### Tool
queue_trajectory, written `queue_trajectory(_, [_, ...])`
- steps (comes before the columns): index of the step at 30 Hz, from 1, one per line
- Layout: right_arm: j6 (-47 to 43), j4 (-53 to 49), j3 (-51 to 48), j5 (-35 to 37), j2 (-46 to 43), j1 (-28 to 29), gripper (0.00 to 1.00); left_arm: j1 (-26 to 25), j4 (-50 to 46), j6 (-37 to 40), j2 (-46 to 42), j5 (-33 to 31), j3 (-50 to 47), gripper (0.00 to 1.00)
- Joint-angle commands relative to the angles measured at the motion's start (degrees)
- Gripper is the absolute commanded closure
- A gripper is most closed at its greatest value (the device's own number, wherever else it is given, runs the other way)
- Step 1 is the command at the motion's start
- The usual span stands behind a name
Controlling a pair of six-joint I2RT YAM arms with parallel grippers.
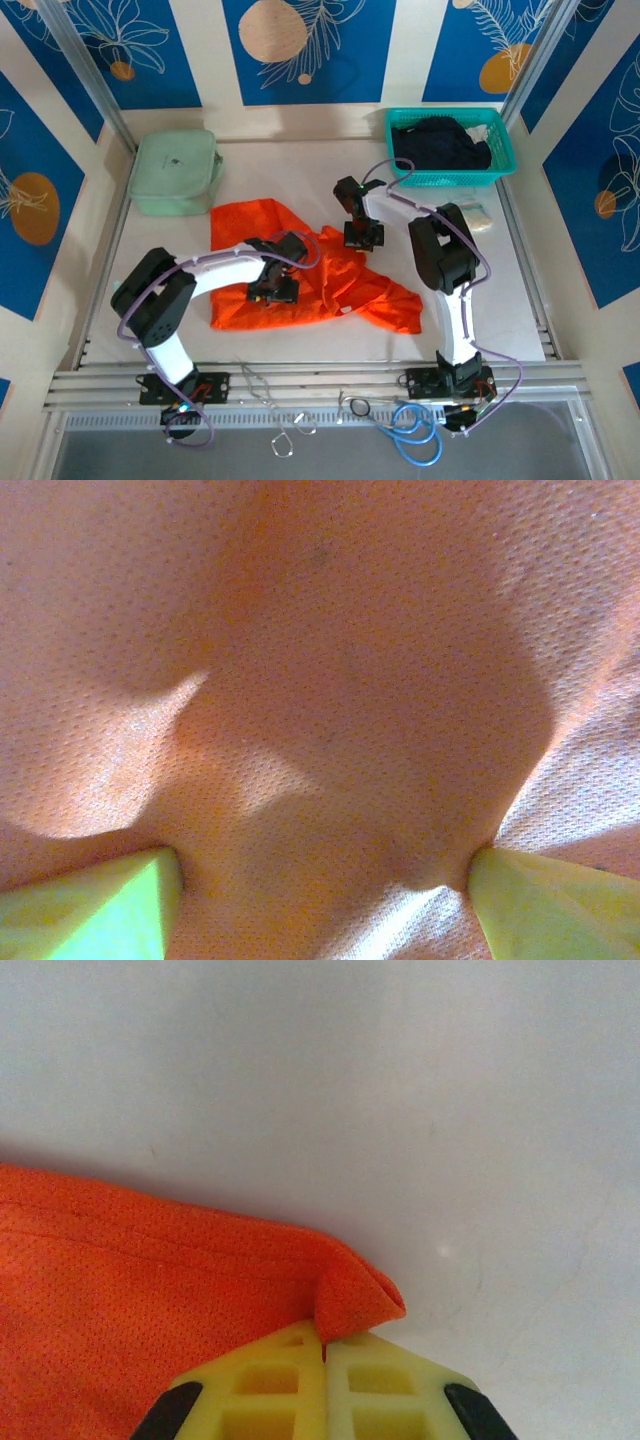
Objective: Fold and stack the t-shirts
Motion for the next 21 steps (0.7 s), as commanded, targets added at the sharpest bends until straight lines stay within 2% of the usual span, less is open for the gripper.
queue_trajectory(1, [-6.39, 4.42, 4.66, 4.08, 3.55, -1.63, 1.00, 0.00, 0.76, -0.03, 4.45, -2.12, -2.32, 0.23])
queue_trajectory(7, [-19.60, 5.30, 20.44, 13.59, 9.76, -4.11, 1.00, -0.03, 0.50, 0.80, 4.38, -3.05, -3.09, 0.23])
queue_trajectory(12, [-32.75, 11.83, 33.87, 21.76, 17.35, -5.72, 1.00, 0.00, 1.14, 1.67, 5.13, -2.40, -3.12, 0.23])
queue_trajectory(17, [-42.61, 16.50, 48.67, 25.01, 26.65, -6.63, 1.00, -0.05, 1.28, 2.43, 6.17, -2.00, -2.16, 0.23])
queue_trajectory(21, [-47.62, 21.70, 55.20, 26.46, 31.79, -6.95, 1.00, -0.08, 0.84, 3.11, 6.74, -2.09, -1.37, 0.23])
